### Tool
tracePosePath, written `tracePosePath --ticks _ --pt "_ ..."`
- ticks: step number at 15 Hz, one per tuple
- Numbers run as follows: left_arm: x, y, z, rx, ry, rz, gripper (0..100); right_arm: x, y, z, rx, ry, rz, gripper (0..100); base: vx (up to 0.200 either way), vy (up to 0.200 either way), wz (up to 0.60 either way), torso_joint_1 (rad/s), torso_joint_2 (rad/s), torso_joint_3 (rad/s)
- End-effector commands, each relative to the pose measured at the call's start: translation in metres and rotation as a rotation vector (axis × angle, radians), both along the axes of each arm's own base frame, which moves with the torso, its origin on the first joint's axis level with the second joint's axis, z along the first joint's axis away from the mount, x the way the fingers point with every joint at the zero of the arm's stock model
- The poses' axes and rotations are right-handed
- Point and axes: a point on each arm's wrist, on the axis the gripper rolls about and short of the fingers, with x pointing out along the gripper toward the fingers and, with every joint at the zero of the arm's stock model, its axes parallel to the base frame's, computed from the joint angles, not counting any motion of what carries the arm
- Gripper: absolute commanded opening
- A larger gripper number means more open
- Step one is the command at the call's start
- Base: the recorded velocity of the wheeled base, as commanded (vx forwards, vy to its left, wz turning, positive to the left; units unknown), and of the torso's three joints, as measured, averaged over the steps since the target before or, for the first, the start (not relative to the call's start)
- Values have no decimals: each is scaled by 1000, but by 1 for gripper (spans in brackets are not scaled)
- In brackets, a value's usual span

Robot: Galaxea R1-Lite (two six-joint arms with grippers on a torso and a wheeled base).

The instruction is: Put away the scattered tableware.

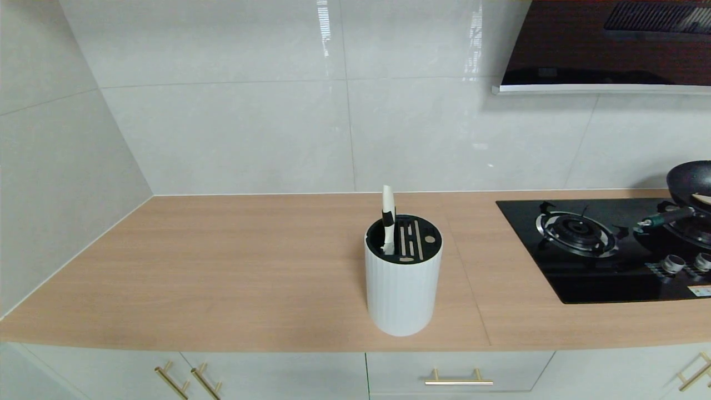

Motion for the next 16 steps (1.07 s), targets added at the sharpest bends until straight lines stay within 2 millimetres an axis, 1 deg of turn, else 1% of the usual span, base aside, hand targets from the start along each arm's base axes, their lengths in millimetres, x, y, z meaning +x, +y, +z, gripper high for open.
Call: tracePosePath --ticks 1,2,3,4,5,6,7,8,9,11,12,13,16 --pt "-34 3 -18 -18 -94 56 100 -22 -4 -9 13 -87 -92 100 0 0 0 0 0 0" --pt "-38 2 -24 -17 -98 78 100 -24 -2 -7 22 -108 -150 100 0 0 0 0 0 0" --pt "-36 1 -28 -16 -82 99 100 -25 2 -11 15 -116 -207 100 0 0 0 0 0 0" --pt "-36 -1 -27 -17 -85 132 100 -30 6 -23 0 -133 -228 100 0 0 0 0 0 0" --pt "-38 -4 -29 -11 -95 169 100 -25 7 -37 -16 -112 -208 100 0 0 0 0 0 0" --pt "-42 -9 -41 4 -108 208 100 -19 6 -45 -6 -96 -242 100 0 0 0 0 0 0" --pt "-34 -10 -57 35 -75 218 100 -16 6 -48 9 -118 -272 100 0 0 0 0 0 0" --pt "-27 -9 -67 56 -44 248 100 -13 5 -52 13 -125 -275 100 0 0 0 0 0 0" --pt "-9 -7 -97 107 28 338 100 -1 6 -70 10 -117 -272 100 0 0 0 0 0 0" --pt "9 -6 -132 192 77 359 100 9 6 -90 -1 -97 -244 100 0 0 0 0 0 0" --pt "13 -6 -141 191 78 365 100 10 6 -93 -2 -97 -225 100 0 0 0 0 0 0" --pt "13 -6 -151 213 173 365 100 11 7 -93 -6 -91 -198 100 0 0 0 0 0 0" --pt "14 -6 -153 247 192 367 100 13 8 -104 -6 14 -149 100 0 0 0 0 0 0"
